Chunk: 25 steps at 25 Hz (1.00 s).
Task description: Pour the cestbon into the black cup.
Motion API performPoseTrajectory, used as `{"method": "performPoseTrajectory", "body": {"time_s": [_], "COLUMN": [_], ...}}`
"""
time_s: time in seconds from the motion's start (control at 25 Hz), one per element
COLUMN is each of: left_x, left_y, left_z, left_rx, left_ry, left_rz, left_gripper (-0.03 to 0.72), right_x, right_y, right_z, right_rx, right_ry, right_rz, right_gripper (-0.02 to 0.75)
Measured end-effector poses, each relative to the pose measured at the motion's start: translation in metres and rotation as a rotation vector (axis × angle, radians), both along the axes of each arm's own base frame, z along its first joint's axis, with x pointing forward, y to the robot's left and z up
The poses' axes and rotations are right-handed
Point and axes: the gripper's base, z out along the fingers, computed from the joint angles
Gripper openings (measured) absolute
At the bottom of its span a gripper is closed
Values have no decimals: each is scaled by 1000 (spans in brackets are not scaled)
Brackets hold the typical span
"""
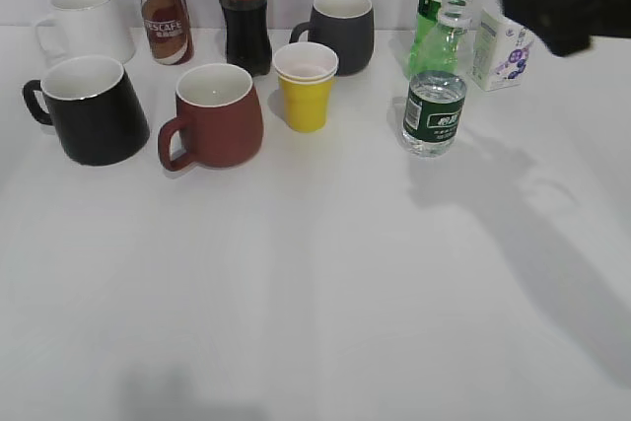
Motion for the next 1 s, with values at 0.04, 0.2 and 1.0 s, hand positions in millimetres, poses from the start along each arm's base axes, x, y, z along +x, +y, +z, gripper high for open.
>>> {"method": "performPoseTrajectory", "body": {"time_s": [0.04, 0.2, 1.0], "left_x": [-11, -48, -171], "left_y": [1, 2, -6], "left_z": [7, 12, -21], "left_rx": [-21, -89, -71], "left_ry": [-10, 31, 380], "left_rz": [16, 46, -68], "left_gripper": [336, 430, 584], "right_x": [-9, -53, -230], "right_y": [-4, -23, -83], "right_z": [5, 25, -30], "right_rx": [-12, -46, -39], "right_ry": [19, 93, 255], "right_rz": [-2, -13, 86], "right_gripper": [669, 669, 646]}}
